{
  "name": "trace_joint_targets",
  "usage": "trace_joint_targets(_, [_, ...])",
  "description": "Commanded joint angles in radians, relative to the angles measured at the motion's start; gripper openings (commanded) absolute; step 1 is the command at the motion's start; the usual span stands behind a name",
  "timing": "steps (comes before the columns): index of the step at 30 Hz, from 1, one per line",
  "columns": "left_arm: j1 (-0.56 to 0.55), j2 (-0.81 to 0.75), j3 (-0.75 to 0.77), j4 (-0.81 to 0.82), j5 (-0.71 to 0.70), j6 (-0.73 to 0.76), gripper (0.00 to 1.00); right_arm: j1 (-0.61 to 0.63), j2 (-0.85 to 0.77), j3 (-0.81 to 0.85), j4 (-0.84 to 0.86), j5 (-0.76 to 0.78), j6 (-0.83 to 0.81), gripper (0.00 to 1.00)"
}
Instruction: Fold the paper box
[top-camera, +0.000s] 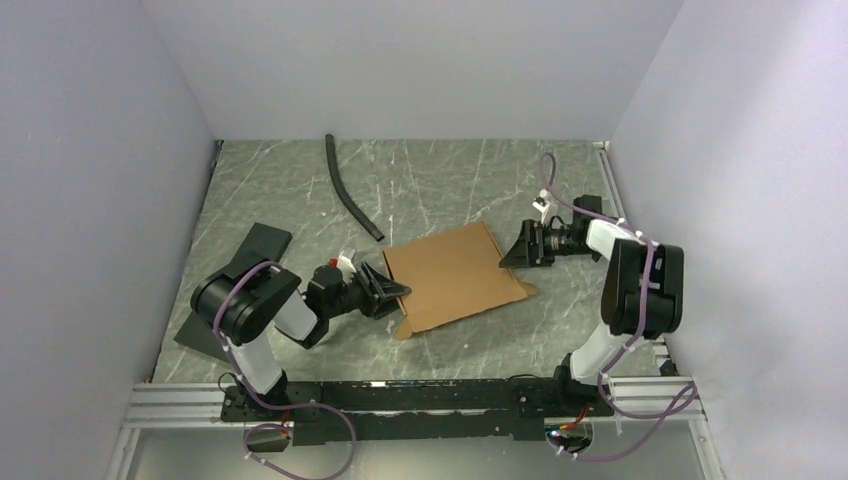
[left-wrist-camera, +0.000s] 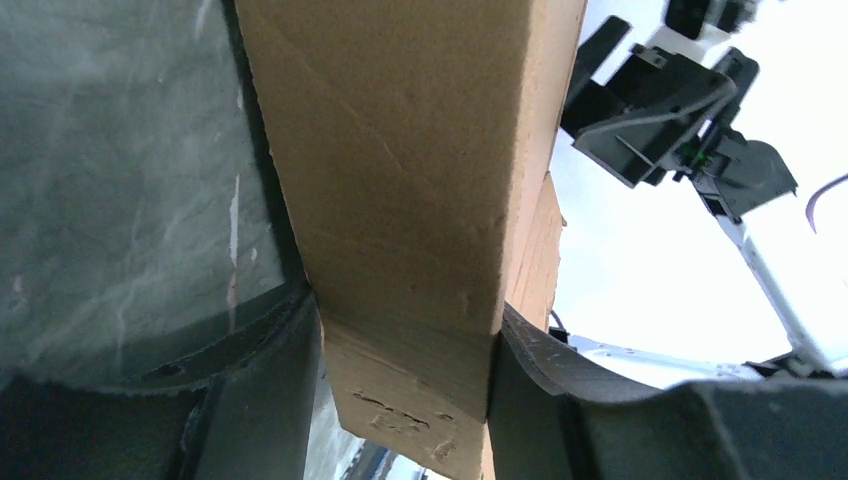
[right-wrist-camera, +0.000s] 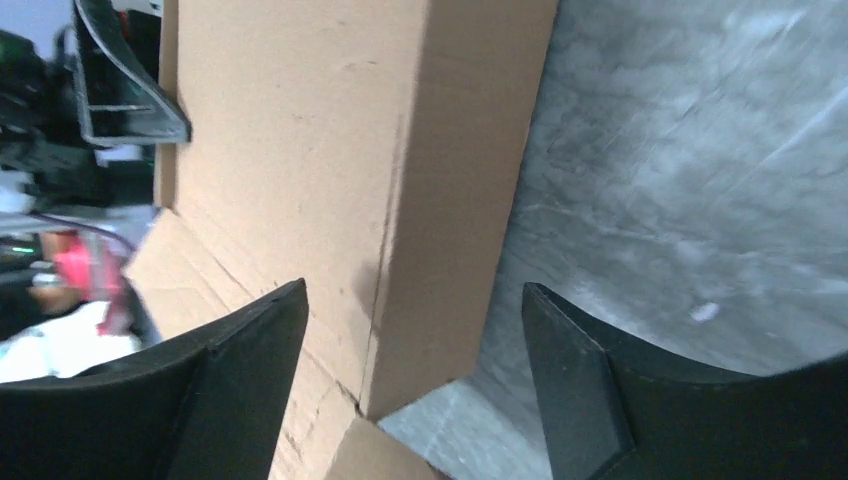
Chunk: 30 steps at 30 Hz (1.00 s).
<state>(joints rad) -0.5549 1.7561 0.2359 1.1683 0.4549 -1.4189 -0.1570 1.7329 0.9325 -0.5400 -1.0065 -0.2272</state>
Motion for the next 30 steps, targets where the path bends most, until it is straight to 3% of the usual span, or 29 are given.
trace_joint_targets(1, [-0.006, -0.090, 0.032, -0.023, 0.013, -0.066, 0.44, -0.013, -0.202, 0.091, -0.087, 0.081, -0.194, 0.92])
trace_joint_targets(2, [-0.006, -0.123, 0.047, -0.084, 0.014, -0.064, 0.44, -0.013, -0.247, 0.103, -0.097, 0.087, -0.241, 0.98])
trace_joint_targets(5, [-0.007, -0.237, 0.116, -0.355, 0.011, -0.025, 0.47, -0.012, -0.390, 0.126, -0.136, 0.046, -0.418, 1.00])
trace_joint_targets(8, [-0.007, -0.349, 0.205, -0.676, -0.034, 0.032, 0.51, 0.001, -0.520, 0.100, -0.232, -0.111, -0.761, 1.00])
trace_joint_targets(11, [-0.005, -0.427, 0.265, -0.857, -0.077, 0.057, 0.55, 0.103, -0.614, 0.063, -0.289, -0.121, -1.040, 1.00])
trace_joint_targets(14, [0.006, -0.437, 0.304, -0.919, -0.064, 0.034, 0.56, 0.276, -0.612, 0.083, -0.374, -0.058, -1.197, 1.00])
trace_joint_targets(24, [0.047, -0.386, 0.415, -0.969, 0.019, -0.114, 0.57, 0.550, -0.603, 0.024, -0.230, 0.150, -1.186, 1.00])
trace_joint_targets(30, [0.052, -0.377, 0.466, -0.997, 0.047, -0.167, 0.57, 0.626, -0.617, -0.102, 0.042, 0.352, -1.017, 1.00])
